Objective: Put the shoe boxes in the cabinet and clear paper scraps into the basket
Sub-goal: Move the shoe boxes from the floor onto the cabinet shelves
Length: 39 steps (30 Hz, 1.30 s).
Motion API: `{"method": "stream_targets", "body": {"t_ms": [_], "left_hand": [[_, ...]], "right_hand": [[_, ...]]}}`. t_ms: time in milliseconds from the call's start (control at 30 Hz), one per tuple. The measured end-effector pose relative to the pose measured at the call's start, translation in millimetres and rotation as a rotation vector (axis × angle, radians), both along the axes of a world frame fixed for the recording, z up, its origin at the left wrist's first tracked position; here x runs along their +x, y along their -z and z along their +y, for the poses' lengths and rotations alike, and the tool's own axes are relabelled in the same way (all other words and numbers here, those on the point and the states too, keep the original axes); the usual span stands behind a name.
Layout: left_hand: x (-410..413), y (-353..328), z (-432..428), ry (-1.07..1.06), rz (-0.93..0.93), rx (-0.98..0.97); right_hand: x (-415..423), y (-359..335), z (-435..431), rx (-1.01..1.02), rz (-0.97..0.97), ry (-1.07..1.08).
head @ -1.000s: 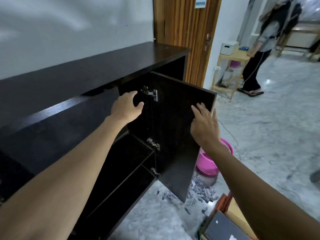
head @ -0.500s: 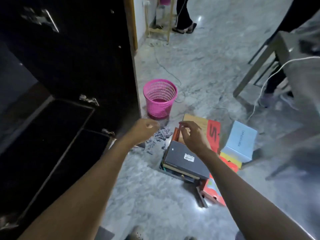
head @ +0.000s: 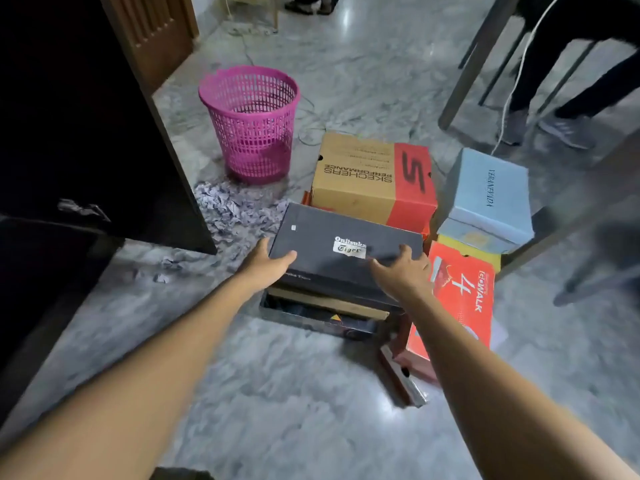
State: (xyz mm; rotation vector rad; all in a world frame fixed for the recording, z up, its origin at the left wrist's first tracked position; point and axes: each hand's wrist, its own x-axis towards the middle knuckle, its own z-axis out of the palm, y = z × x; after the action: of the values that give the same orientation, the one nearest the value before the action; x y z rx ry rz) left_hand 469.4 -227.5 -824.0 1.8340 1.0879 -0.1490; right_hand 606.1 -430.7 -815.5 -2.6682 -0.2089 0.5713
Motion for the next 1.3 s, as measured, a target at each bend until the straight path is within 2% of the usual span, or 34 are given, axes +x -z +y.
{"method": "stream_targets", "body": {"t_ms": [133, 300, 400, 533, 700, 900, 1067, 1200, 1300], "left_hand": [[6, 62, 17, 0.011, -0.111, -0.014], [5, 96, 21, 0.005, -0.147, -0.017], [-9, 94, 23, -0.058, -0.242, -0.044], [-50, 71, 28, -0.256, -0.381, -0.038], [-132, 56, 61, -0.463, -0.483, 0.132], [-225, 55, 95, -0.813, -0.56, 0.261], [-302, 64, 118, -1.194, -0.488, 0.378], [-338, 82, 125, -1.367, -0.345, 0.321], [-359, 94, 128, -1.52, -0.429, 0.338]], "right_hand": [[15, 59, -15, 0.097, -0.09, 0.05], [26, 91, -34, 0.431, -0.138, 0.153], [10, 89, -34, 0.425, -0.198, 0.125], [-18, 79, -24, 0.442, -0.186, 0.074], [-58, 63, 40, 0.522, -0.217, -0.143], [-121, 73, 144, 0.572, -0.039, -0.345], [-176, 55, 231, 0.478, 0.036, -0.616], [-199, 63, 294, 0.497, 0.103, -0.772], [-222, 81, 333, 0.492, 0.176, -0.878]]}}
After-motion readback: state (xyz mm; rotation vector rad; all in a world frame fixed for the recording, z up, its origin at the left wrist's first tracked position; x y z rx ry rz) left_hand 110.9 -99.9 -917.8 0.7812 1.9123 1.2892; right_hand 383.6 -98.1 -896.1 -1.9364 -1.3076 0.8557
